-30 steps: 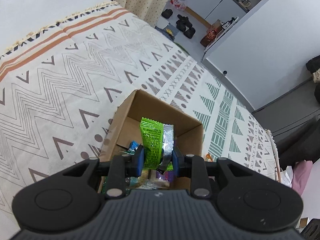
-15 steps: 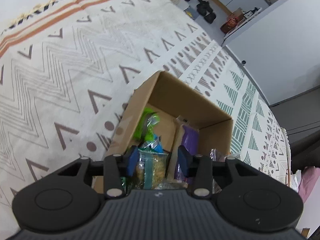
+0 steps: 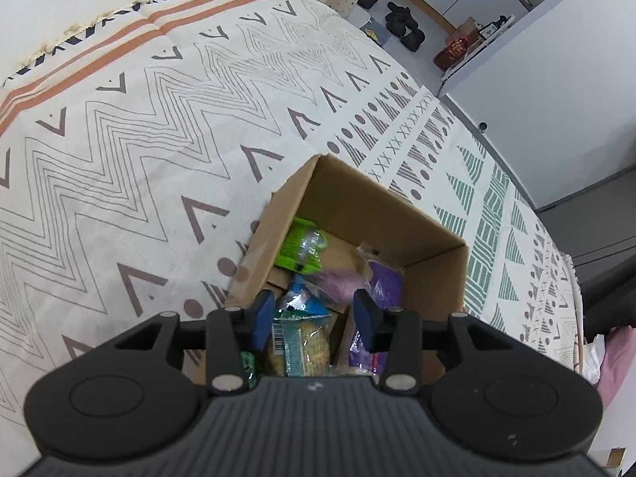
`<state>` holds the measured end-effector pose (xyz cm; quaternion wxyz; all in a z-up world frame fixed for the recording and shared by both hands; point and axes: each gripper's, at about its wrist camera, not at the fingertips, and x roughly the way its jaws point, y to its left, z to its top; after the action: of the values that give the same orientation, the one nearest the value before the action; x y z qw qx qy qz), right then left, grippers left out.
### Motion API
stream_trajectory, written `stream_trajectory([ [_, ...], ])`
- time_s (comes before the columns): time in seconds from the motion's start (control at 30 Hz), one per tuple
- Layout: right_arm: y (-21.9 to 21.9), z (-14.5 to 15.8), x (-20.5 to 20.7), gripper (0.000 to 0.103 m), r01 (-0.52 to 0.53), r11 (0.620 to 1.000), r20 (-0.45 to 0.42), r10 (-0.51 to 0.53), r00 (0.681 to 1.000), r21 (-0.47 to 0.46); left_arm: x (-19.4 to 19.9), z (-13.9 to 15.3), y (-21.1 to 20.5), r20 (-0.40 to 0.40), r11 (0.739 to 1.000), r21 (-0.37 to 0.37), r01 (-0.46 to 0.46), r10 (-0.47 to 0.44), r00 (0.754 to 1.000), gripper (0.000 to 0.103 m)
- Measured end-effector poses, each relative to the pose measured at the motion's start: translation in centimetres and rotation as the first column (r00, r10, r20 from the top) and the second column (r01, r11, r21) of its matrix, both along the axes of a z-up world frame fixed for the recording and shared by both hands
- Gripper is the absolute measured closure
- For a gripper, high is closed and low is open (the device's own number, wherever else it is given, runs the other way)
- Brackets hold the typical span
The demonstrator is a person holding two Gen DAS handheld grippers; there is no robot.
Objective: Organize snacks
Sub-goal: 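Carry both packets over the cardboard box and open both grippers inside, then move both tools back toward the blue packet and red bar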
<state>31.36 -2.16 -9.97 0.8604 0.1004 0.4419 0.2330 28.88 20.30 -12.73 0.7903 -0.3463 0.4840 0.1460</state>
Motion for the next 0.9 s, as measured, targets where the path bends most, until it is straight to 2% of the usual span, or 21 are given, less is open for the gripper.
stream_trajectory([
  [0.23, -3.1, 0.3, -0.7, 0.033, 0.061, 0.998, -0.014, -0.061, 0.998, 0.008, -0.1, 1.2, -0.9, -0.010, 0.997, 0.070, 0.016, -0.015, 1.000, 0.058],
  [0.43, -5.8, 0.1, -1.5, 0.033, 0.101, 0.995, -0.024, -0.100, 0.995, 0.011, -0.7, 2.7, -3.0, -0.003, 0.994, 0.104, 0.039, -0.039, 0.999, 0.047],
  [0.57, -7.6, 0.0, -2.0, 0.033, 0.127, 0.992, -0.028, -0.126, 0.992, 0.014, -1.1, 3.5, -4.9, 0.012, 0.992, 0.117, 0.050, -0.052, 0.999, 0.034],
  [0.67, -9.2, 0.1, -2.4, 0.028, 0.140, 0.990, -0.025, -0.140, 0.990, 0.017, -1.2, 4.0, -6.5, 0.014, 0.990, 0.130, 0.055, -0.058, 0.998, 0.026],
  [0.83, -11.6, 0.1, -2.9, 0.021, 0.148, 0.989, -0.030, -0.148, 0.989, 0.017, -1.4, 4.4, -9.2, 0.021, 0.987, 0.145, 0.077, -0.081, 0.997, 0.025],
  [0.9, -12.6, 0.1, -3.1, 0.017, 0.154, 0.988, -0.029, -0.153, 0.988, 0.019, -1.5, 4.5, -10.3, 0.022, 0.985, 0.148, 0.089, -0.093, 0.995, 0.020],
])
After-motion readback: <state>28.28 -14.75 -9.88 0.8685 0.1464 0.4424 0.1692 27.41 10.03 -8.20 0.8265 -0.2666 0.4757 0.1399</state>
